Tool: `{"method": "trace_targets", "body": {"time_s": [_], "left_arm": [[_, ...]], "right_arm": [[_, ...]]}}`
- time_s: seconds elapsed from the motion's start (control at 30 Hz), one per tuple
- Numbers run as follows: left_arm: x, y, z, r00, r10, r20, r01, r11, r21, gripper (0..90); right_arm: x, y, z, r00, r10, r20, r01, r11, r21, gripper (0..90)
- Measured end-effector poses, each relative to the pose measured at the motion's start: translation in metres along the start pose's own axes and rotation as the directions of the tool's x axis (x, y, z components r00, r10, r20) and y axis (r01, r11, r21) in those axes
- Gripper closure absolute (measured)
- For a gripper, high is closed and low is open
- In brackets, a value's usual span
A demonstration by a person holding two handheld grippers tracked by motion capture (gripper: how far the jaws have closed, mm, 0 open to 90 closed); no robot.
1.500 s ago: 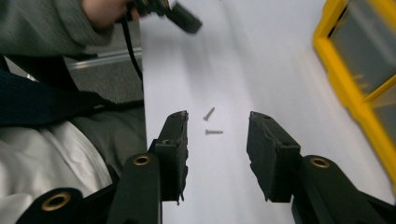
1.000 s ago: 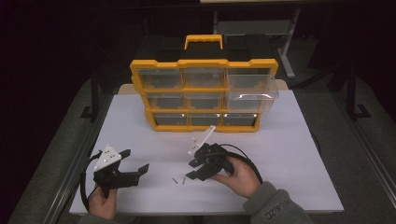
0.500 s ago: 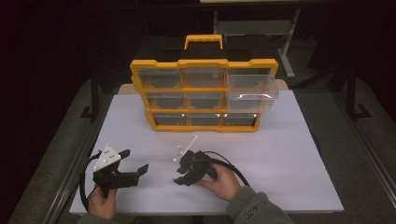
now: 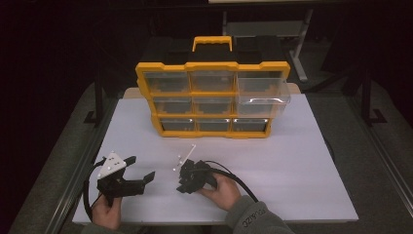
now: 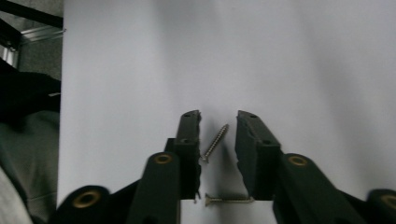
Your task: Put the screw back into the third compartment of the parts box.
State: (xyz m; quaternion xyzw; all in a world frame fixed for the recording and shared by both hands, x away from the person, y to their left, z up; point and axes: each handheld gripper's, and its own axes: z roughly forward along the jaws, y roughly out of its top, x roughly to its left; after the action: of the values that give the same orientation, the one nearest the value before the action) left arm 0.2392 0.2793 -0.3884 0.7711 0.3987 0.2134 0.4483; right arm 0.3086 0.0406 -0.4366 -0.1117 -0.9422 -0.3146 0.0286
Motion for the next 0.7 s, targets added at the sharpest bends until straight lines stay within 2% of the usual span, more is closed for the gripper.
{"method": "trace_targets", "body": {"time_s": [0.07,0.13,0.27,0.33,0.47,0.57,0.63,0.7], "left_arm": [[-0.0001,0.0004,-0.0005,1.0,-0.001,0.0,0.001,1.0,0.001,14.0],[-0.0001,0.0006,-0.0005,1.0,0.001,0.0,-0.001,1.0,0.005,14.0],[-0.0002,0.0,0.0,1.0,0.005,-0.001,-0.005,1.0,0.001,14.0],[-0.0004,0.0002,-0.0007,1.0,0.003,-0.001,-0.003,1.0,0.001,14.0],[-0.0002,0.0001,0.0007,1.0,0.007,0.001,-0.007,1.0,0.002,14.0],[0.0004,0.0,0.0008,0.9999,0.012,0.001,-0.012,0.9999,0.003,14.0],[0.0007,0.0003,0.0002,1.0,0.009,0.0,-0.009,1.0,0.001,14.0],[0.0011,0.0005,0.0004,1.0,0.008,0.001,-0.008,1.0,0.001,14.0]], "right_arm": [[0.0003,-0.0006,-0.0007,0.9995,-0.016,0.027,0.016,1.0,0.008,81.3],[0.002,-0.0016,-0.0006,0.9982,-0.032,0.05,0.032,0.999,0.008,83.3],[0.0029,-0.0015,-0.0008,0.9972,-0.044,0.06,0.043,0.999,0.015,86.4],[0.0015,-0.0018,-0.001,0.9982,-0.031,0.051,0.03,0.999,0.013,86.5],[-0.0006,-0.0015,-0.0009,0.9983,-0.038,0.043,0.038,0.999,0.009,86.9],[-0.0035,-0.0017,-0.0014,0.9994,-0.03,0.017,0.03,1.0,0.007,86.9],[-0.0038,-0.0019,-0.0036,0.9991,-0.03,0.029,0.03,0.999,0.016,86.9],[-0.0054,-0.003,-0.0074,0.9999,-0.01,0.005,0.01,1.0,0.007,86.9]]}}
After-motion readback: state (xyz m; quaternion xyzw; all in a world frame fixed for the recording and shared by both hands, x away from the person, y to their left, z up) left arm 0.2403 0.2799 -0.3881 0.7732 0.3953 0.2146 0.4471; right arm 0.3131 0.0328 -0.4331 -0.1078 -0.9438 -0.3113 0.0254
